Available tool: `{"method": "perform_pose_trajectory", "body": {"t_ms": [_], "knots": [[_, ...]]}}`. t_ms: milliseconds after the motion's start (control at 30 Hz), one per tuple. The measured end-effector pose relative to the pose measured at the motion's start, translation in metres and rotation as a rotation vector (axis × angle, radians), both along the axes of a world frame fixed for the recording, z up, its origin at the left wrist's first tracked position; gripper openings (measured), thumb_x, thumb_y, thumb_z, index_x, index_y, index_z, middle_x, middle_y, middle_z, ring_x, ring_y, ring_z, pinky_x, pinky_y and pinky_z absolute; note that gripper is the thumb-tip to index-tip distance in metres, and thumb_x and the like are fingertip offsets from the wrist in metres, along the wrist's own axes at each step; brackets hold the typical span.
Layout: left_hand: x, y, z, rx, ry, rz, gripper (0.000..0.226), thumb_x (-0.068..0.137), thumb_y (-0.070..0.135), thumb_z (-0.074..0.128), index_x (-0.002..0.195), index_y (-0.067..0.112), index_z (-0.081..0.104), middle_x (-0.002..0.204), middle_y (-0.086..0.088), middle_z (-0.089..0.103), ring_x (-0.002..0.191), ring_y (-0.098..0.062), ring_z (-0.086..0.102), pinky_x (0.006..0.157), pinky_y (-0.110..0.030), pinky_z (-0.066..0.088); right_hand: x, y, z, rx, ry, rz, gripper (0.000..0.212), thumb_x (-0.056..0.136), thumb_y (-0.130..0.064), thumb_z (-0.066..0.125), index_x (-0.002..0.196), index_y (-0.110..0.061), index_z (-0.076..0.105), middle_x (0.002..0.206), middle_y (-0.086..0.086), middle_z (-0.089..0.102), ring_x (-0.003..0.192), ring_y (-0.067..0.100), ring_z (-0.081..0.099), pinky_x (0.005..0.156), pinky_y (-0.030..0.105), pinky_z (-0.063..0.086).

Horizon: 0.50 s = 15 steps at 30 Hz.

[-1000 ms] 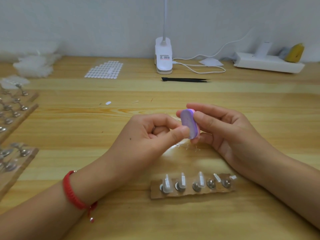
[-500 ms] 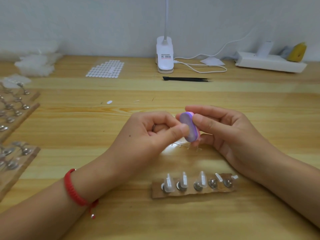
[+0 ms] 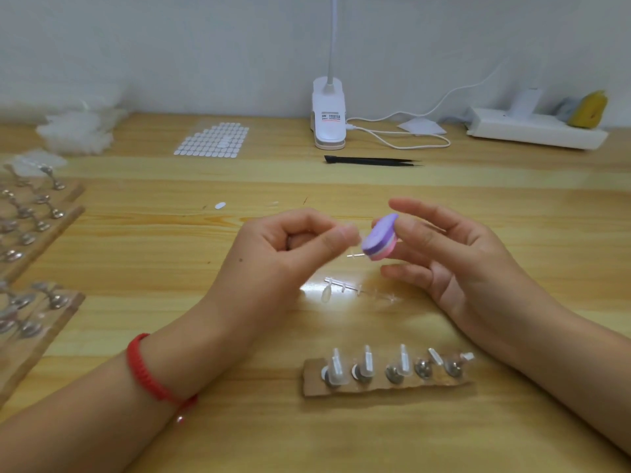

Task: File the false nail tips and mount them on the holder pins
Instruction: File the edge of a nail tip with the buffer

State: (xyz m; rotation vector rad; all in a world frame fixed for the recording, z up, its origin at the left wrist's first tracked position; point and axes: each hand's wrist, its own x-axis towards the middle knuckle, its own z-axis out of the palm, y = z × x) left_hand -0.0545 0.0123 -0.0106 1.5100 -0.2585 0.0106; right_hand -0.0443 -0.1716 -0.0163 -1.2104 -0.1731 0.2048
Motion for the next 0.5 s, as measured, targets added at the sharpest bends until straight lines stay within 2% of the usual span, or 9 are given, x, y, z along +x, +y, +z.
{"method": "perform_pose_trajectory", "body": {"t_ms": [67, 167, 333, 433, 500], "knots": [[0.0008, 0.0000, 0.0012, -0.041, 0.023, 0.041, 0.020, 0.061, 0.037, 0.069, 0.064, 0.017, 0.073, 0.045, 0.006, 0.025, 0.039, -0.004, 0.022, 0.041, -0.006, 0.029, -0.0022, 0.0019, -0.0003, -0.060, -0.046, 0.032, 0.023, 0.069, -0.019, 0.075, 0.092, -0.021, 0.078, 0.087, 0.008, 0.074, 0.074, 0.019, 0.073, 0.060, 0.023, 0.056], [-0.0008, -0.0016, 0.0003, 0.001, 0.000, 0.020, 0.018, 0.066, 0.031, 0.069, 0.065, 0.014, 0.072, 0.048, 0.002, 0.024, 0.041, -0.005, 0.022, 0.042, -0.004, 0.030, -0.0060, 0.0045, 0.0011, -0.128, -0.088, 0.070, 0.031, 0.063, -0.025, 0.079, 0.094, -0.025, 0.077, 0.091, 0.007, 0.074, 0.075, 0.021, 0.073, 0.062, 0.024, 0.057], [-0.0007, -0.0002, 0.0010, -0.004, 0.031, -0.002, 0.019, 0.064, 0.033, 0.068, 0.062, 0.014, 0.070, 0.048, 0.002, 0.023, 0.042, -0.008, 0.019, 0.041, -0.007, 0.027, -0.0019, 0.0009, -0.0006, -0.028, -0.024, -0.040, 0.027, 0.063, -0.018, 0.079, 0.090, -0.019, 0.075, 0.088, 0.010, 0.074, 0.074, 0.022, 0.073, 0.058, 0.024, 0.057], [-0.0005, 0.0002, 0.0008, -0.004, 0.032, 0.005, 0.019, 0.064, 0.032, 0.067, 0.061, 0.014, 0.068, 0.048, 0.001, 0.022, 0.043, -0.009, 0.019, 0.041, -0.007, 0.027, -0.0047, 0.0034, 0.0015, -0.077, -0.054, 0.034, 0.030, 0.063, -0.020, 0.084, 0.091, -0.023, 0.076, 0.090, 0.009, 0.074, 0.071, 0.021, 0.072, 0.058, 0.023, 0.056], [-0.0015, -0.0010, 0.0016, 0.015, 0.023, -0.036, 0.018, 0.067, 0.027, 0.066, 0.061, 0.011, 0.066, 0.048, 0.000, 0.023, 0.041, -0.007, 0.020, 0.042, -0.004, 0.029, -0.0059, 0.0054, 0.0022, -0.109, -0.073, 0.054, 0.032, 0.061, -0.025, 0.081, 0.092, -0.024, 0.076, 0.090, 0.009, 0.074, 0.070, 0.020, 0.072, 0.058, 0.022, 0.055]]}}
